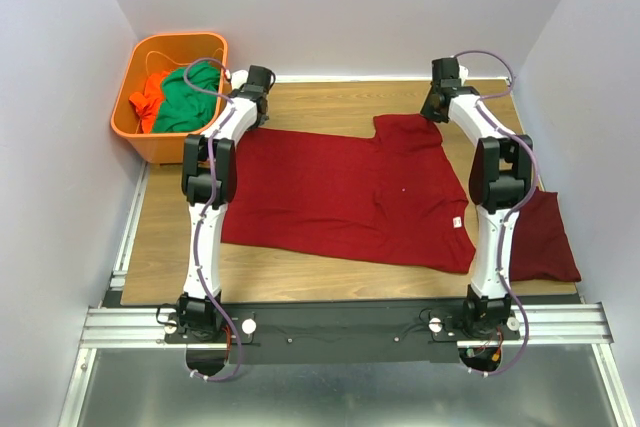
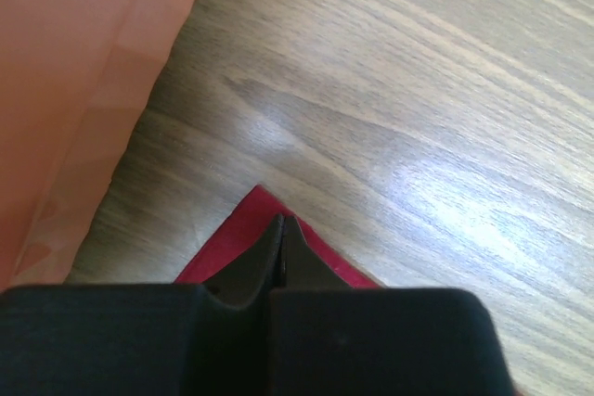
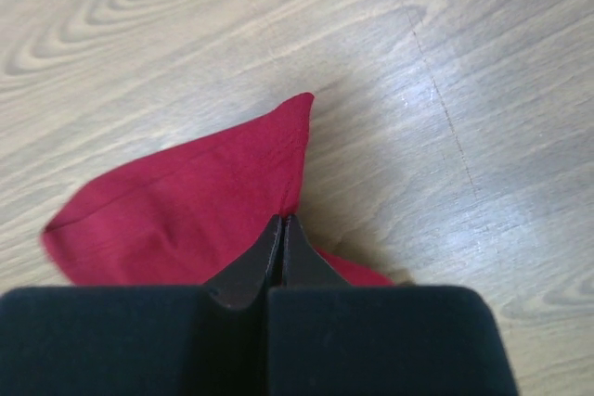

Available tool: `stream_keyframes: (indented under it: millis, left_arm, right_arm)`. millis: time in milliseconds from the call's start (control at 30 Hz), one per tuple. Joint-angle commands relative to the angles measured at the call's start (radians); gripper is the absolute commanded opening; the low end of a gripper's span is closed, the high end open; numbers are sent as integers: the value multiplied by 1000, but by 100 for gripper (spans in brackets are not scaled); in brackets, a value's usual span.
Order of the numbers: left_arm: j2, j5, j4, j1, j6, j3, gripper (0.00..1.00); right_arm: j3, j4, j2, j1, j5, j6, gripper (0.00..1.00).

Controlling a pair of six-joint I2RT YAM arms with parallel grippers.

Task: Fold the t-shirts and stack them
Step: Fold the tshirt

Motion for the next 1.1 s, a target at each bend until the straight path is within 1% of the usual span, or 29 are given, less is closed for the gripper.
stream_keyframes:
  millis: [0,367,600,633,667,733,767,867,1067]
  left_arm:
    - [-63,27,49,6,-6,-47,0]
    - [-148,28,113,6,-18,-113,0]
    - [-128,51,106,6,-26,-100,0]
    - [-120,53,96,6,-35,-86,10]
    - [-111,53,87,4,-41,-77,16]
    - [-79,53,50,3,-51,-42,28]
    - [-68,53,40,1,-51,-31,30]
    - [-30,45,3,-2,-60,0,33]
    - [-10,48,-13,-3,-72,-11,33]
  right_arm:
    - [-17,-1,-67,9,-23,10,2]
    - [-97,30,-160,8,-35,27,1]
    - [-114,34,-172,8,-42,30,1]
    - [-115,34,-173,9,-42,30,1]
    - [-114,36,-173,9,-42,30,1]
    - [-117,37,-173,8,-43,30,1]
    - [-116,37,-173,9,-45,32,1]
    - [-117,41,-170,9,-49,32,1]
    - [-125,48,-163,8,-55,29,1]
